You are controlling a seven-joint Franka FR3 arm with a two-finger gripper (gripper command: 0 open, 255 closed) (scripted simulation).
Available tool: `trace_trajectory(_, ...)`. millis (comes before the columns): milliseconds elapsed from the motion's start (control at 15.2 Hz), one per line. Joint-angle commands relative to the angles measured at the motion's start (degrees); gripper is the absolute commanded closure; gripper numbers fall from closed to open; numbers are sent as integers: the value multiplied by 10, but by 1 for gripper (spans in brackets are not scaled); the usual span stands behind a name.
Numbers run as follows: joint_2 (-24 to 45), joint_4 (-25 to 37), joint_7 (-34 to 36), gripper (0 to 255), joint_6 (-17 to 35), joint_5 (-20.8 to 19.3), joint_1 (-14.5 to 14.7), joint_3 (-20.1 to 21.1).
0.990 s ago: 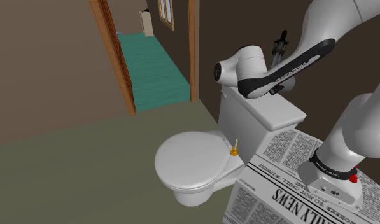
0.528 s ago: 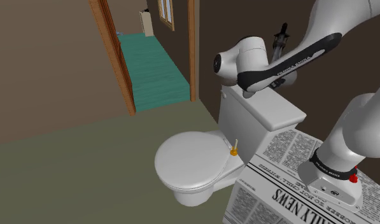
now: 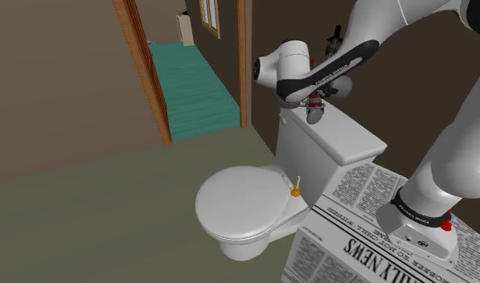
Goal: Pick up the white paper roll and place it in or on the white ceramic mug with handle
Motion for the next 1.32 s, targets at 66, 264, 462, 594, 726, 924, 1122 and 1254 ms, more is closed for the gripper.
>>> trace_trajectory(66, 56, 69, -17, 255, -1, -20, -7, -9)
trace_trajectory(264, 115, 146, -39, 255, -5, -39, -12, -17)
trace_trajectory(462, 176, 232, -66, 255, -11, -57, -15, -26)
trace_trajectory(594, 219, 294, -87, 255, -17, -69, -15, -32)
trace_trajectory(726, 265, 362, -110, 255, -23, -80, -15, -39)
trace_trajectory(924, 343, 482, -154, 255, -36, -96, -13, -50)
trace_trajectory(1122, 394, 550, -172, 255, -39, -103, -12, -57)
trace_trajectory(1254, 400, 545, -163, 255, -34, -101, -14, -56)
